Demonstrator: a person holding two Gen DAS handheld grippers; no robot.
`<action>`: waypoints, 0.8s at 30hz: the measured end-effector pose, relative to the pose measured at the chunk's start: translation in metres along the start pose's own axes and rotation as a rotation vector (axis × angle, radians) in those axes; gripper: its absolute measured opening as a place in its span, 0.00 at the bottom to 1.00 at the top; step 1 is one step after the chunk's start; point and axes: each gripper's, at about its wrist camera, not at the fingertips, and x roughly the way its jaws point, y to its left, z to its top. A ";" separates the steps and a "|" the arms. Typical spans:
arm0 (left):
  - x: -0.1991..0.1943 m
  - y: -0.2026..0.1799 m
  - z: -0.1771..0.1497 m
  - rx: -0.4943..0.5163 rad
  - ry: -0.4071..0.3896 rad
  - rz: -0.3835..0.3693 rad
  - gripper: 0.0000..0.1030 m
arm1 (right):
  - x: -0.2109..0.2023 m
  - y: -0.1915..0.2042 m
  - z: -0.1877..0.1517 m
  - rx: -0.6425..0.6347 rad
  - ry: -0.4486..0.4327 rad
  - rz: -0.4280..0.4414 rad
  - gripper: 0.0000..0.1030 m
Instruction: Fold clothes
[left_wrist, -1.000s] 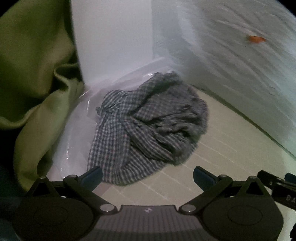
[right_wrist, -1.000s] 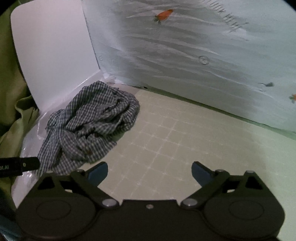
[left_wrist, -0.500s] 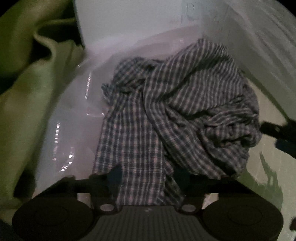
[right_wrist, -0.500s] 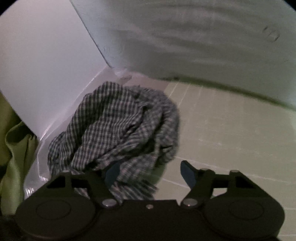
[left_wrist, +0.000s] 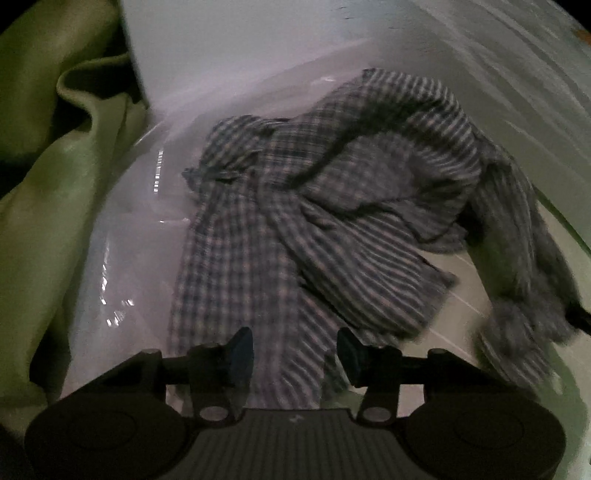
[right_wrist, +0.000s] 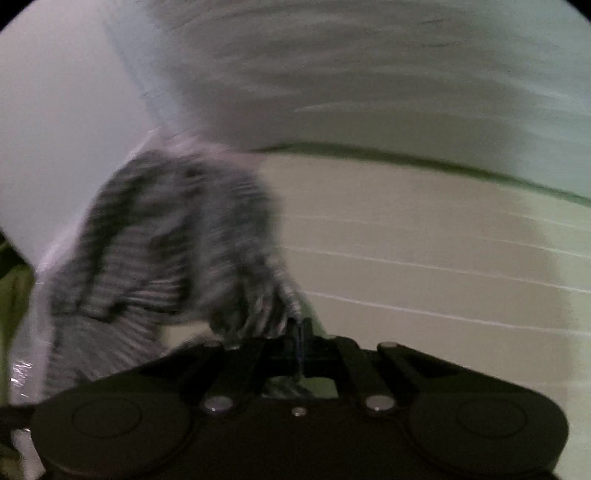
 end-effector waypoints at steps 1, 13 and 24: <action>-0.006 -0.008 -0.006 0.002 -0.009 -0.002 0.50 | -0.014 -0.020 -0.006 0.015 -0.015 -0.036 0.01; -0.075 -0.104 -0.114 0.014 -0.024 -0.017 0.51 | -0.185 -0.301 -0.090 0.170 -0.074 -0.479 0.00; -0.087 -0.166 -0.144 0.074 -0.001 -0.060 0.62 | -0.231 -0.375 -0.114 0.338 -0.122 -0.594 0.37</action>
